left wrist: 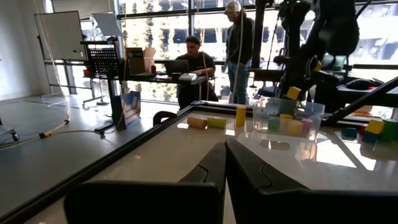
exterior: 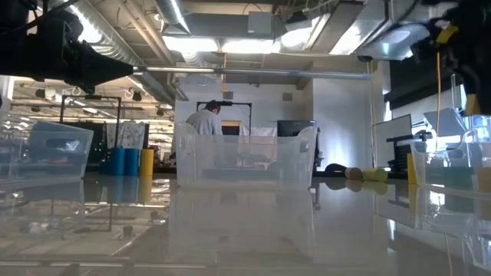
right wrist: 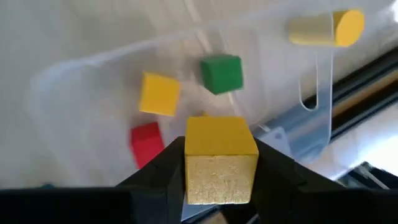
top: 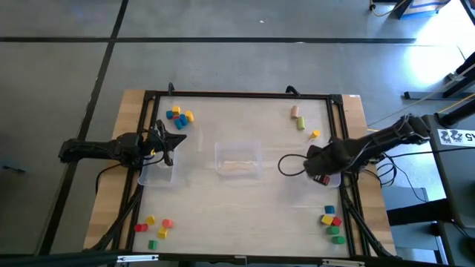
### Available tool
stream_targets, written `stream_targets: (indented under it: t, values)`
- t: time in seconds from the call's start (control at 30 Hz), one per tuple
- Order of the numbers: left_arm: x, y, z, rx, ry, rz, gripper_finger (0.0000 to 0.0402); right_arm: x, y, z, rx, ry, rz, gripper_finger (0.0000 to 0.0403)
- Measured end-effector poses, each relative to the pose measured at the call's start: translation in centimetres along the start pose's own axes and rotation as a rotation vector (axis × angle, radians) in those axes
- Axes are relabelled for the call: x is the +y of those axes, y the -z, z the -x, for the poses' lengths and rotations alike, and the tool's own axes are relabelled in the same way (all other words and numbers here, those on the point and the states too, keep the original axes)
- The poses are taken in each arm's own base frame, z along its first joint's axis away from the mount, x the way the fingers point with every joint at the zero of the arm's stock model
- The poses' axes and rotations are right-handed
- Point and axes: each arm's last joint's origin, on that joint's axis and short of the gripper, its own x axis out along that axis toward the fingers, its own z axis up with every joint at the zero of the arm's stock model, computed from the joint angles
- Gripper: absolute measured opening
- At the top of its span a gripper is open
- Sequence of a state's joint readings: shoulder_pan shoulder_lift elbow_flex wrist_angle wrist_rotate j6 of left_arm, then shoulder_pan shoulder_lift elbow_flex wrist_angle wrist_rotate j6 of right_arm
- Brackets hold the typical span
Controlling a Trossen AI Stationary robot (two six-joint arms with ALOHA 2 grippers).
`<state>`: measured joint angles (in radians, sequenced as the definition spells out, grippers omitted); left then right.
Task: Sort blocks by size
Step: Put the yellow cube block into the right transparent bin, then put the blue cube block into the right transparent bin
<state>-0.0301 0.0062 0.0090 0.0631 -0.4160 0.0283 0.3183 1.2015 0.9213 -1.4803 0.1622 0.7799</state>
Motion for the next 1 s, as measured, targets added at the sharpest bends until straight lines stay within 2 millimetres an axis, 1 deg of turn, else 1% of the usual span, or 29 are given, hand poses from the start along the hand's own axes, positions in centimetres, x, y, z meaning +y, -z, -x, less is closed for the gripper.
stream_targets:
  t: [0.2,0.3,0.4,0.47,0.7,0.83,0.9,1.0]
  values:
    - [0.0,0.0,0.0,0.0,0.0,0.002,0.0005,-0.2,0.1,-3.2,0.077,-0.003,0.027,0.0142]
    - [0.0,0.0,0.0,0.0,0.0,0.002,0.0005,-0.2,0.2,-4.4,0.093,0.004,0.033,0.0142]
    - [0.0,0.0,0.0,-0.001,0.0,0.002,0.0005,-0.1,0.0,-4.2,0.085,0.009,0.033,0.0146]
    - [0.0,0.0,0.0,0.0,0.0,-0.006,0.0005,-0.1,0.0,-4.2,0.089,0.004,0.034,0.0156]
    - [0.0,0.0,0.0,0.0,0.0,-0.004,0.0005,0.1,0.0,-4.1,0.107,-0.036,0.033,0.0222]
    - [0.0,0.0,0.0,0.0,0.0,-0.005,0.0005,0.3,0.2,-4.0,0.163,-0.107,0.045,0.0243]
    - [0.0,0.0,0.0,0.0,0.0,-0.005,0.0005,0.5,0.0,-3.5,0.172,-0.152,0.051,0.0247]
    - [0.0,0.0,0.0,0.0,0.0,-0.005,0.0005,0.8,-0.3,-2.2,0.148,-0.205,0.063,0.0248]
